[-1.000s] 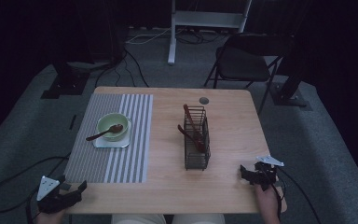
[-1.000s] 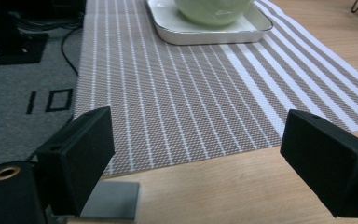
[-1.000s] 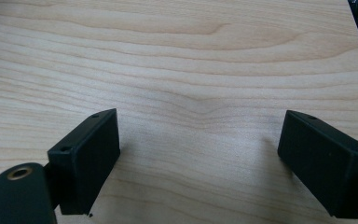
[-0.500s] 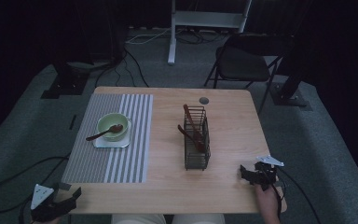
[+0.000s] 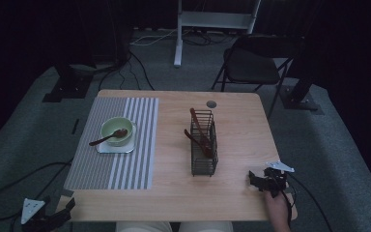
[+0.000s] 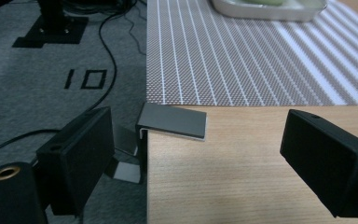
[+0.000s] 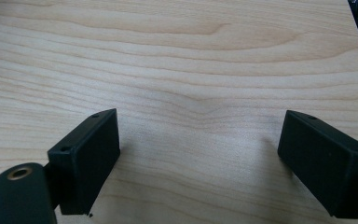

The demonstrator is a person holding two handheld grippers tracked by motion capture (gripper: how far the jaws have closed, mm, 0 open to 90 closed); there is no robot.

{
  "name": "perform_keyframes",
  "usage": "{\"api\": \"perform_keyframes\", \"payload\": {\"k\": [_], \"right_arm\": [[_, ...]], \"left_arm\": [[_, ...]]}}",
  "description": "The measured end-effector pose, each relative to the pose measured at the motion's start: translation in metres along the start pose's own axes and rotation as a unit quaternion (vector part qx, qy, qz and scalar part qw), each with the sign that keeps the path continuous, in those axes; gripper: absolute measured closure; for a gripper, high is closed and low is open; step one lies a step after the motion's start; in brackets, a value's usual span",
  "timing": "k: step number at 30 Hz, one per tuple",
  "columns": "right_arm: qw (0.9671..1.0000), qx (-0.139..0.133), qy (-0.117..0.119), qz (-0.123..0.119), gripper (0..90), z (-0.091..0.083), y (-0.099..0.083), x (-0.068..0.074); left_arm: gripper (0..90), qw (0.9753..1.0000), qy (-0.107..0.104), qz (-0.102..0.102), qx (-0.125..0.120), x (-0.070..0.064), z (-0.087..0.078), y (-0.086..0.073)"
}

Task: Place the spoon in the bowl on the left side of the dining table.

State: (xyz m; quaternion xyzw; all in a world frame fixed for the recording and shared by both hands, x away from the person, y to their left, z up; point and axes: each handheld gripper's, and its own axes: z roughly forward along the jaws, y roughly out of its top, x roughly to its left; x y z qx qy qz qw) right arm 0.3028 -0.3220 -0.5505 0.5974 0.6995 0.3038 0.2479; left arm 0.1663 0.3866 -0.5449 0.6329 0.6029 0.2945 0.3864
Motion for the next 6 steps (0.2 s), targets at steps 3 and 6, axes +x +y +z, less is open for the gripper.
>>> {"api": "perform_keyframes", "payload": {"k": [3,6], "right_arm": [[1.0,0.0,0.0,0.0,12.0,0.0,0.0,0.0],[1.0,0.0,0.0,0.0,12.0,0.0,0.0,0.0]], "left_arm": [[9.8,1.0,0.004,0.007,0.002,-0.0015,-0.0005,0.0002],[9.8,1.0,0.002,0.002,0.001,-0.0013,-0.0011,0.0003]]}}
